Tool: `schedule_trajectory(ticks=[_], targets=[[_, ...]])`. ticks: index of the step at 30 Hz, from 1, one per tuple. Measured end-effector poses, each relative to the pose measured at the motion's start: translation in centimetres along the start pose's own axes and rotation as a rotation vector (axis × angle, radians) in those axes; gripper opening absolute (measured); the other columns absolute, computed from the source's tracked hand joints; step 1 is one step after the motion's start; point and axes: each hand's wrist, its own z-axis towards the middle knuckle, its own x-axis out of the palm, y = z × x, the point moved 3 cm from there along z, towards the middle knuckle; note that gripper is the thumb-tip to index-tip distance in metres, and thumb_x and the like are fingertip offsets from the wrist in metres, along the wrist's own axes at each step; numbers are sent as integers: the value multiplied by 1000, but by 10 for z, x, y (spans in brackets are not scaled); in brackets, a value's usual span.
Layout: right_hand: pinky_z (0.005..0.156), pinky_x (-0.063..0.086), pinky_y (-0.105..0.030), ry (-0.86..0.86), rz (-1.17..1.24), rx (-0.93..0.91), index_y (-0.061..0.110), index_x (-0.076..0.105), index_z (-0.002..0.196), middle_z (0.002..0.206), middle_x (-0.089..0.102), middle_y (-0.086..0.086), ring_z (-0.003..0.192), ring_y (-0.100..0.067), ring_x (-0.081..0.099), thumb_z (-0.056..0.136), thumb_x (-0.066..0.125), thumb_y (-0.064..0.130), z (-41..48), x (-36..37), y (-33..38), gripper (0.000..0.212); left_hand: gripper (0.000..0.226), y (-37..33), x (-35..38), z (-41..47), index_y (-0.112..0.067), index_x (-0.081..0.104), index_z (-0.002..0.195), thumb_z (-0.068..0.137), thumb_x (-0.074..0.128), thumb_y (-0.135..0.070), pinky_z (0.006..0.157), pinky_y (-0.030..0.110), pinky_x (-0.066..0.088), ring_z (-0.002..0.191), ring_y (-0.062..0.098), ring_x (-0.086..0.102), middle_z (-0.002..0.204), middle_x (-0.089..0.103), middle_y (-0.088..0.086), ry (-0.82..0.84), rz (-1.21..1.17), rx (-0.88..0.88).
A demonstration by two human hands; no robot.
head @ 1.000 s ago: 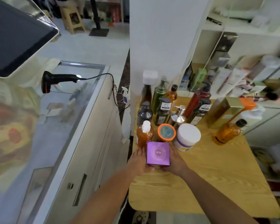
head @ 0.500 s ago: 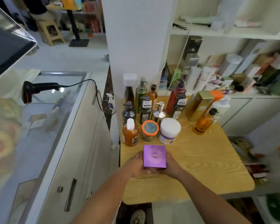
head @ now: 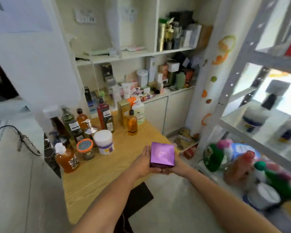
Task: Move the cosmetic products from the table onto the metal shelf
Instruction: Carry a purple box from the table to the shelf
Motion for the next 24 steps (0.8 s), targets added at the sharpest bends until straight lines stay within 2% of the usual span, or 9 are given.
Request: schedule_trajectory(ticks=[2,4,7,9,12,15,17,21,24], targets=[[101,37,-24,-82,-6,17,12,29,133,129,45,-6,120,-17,43,54,89,15,-35,-48,-9,99,116,-49,18,21,-17,5,155,71,76,-56,118,34,21,149,23,2,161,-2,9,18,-13,87],[106,32,-24,-193,-6,43,7,27,138,136,41,-7,125,-17,40,51,92,19,-72,-96,-26,109,115,-104,35,40,-12,10,154,70,80,-47,115,27,21,147,23,12,159,10,10,37,-32,207],[114,26,-31,-368,31,79,11,24,140,145,34,-10,130,-19,36,63,85,3,-137,-158,-44,98,110,-194,61,55,-11,19,152,68,84,-40,109,15,19,143,19,22,154,25,7,121,-109,379],[115,24,-29,-464,43,113,11,24,143,144,35,-6,131,-17,35,66,84,8,-185,-191,-51,97,107,-254,82,56,-13,32,147,60,83,-46,105,12,22,133,11,35,145,38,2,180,-191,496],[111,35,-43,-609,83,184,17,34,141,141,46,-4,129,-19,45,50,92,35,-259,-234,-73,109,91,-335,121,47,-16,43,136,59,73,-54,106,24,33,124,11,44,134,48,0,274,-233,614],[101,45,-30,-772,89,268,11,34,139,135,50,-7,122,-16,50,59,89,15,-330,-261,-93,97,80,-398,167,39,-20,43,134,67,82,-41,107,32,38,120,10,48,130,52,-5,391,-268,665],[100,45,-33,-875,114,328,9,36,138,130,53,-8,121,-19,51,64,84,2,-374,-272,-103,88,76,-433,196,32,-22,46,132,68,85,-35,106,36,41,119,12,52,130,55,-3,475,-287,710],[89,47,-28,-996,204,425,9,41,133,120,57,-7,115,-24,55,65,79,-9,-448,-283,-127,80,75,-494,248,12,-21,43,134,71,84,-24,102,31,40,122,16,51,131,54,0,593,-290,817],[80,48,-22,-1094,270,465,10,44,131,118,58,-8,107,-21,56,57,82,-3,-492,-293,-141,84,71,-536,283,1,-25,40,132,73,81,-21,104,32,39,121,13,50,130,54,-2,689,-312,873]])
